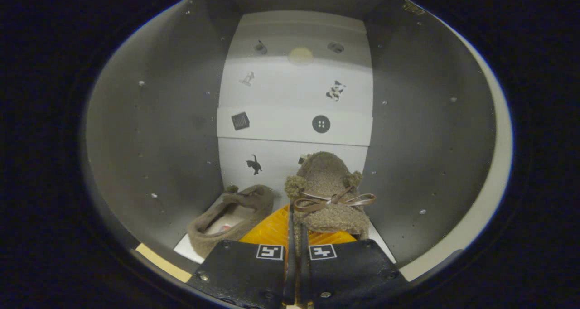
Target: Open the shoe cabinet door, grab the shoes and put them into the shoe cabinet, then close the shoe cabinet door.
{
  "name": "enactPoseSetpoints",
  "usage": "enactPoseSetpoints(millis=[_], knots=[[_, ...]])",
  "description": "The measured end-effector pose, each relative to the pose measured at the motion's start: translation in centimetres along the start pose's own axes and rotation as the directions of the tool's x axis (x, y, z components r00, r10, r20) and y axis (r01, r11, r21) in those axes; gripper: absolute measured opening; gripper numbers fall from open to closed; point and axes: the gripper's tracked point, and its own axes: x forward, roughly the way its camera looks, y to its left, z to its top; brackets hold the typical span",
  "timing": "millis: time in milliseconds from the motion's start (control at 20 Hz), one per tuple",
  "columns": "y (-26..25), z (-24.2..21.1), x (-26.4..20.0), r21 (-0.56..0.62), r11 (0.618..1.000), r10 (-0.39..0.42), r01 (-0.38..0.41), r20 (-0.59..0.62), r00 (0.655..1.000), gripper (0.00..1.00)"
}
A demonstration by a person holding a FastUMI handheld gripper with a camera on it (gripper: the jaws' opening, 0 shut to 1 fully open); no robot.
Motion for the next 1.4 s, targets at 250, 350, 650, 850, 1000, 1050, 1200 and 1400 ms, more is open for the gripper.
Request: enactPoseSetpoints(millis=[250,350,650,850,1000,1050,1200,1400], knots=[[0.1,-2.1,3.4,0.030,1.000,0.006,-0.003,-0.100,0.995,0.08],[0.3,-3.5,4.1,0.048,0.999,0.012,-0.004,-0.167,0.986,0.08],[0.1,-4.1,4.6,0.108,0.994,0.008,0.019,-0.246,0.969,0.09],[1.1,-3.2,3.0,0.120,0.993,0.045,-0.020,-0.206,0.978,0.30],[1.3,-2.6,1.7,0.126,0.992,0.036,-0.013,-0.183,0.982,0.60],[1.2,-2.6,1.2,0.126,0.992,0.029,-0.006,-0.180,0.983,0.70],[0.8,-2.2,-0.8,0.120,0.993,0.008,0.011,-0.155,0.988,0.73],[0.0,-1.5,-4.5,0.098,0.995,-0.020,0.031,-0.104,0.994,0.78]])
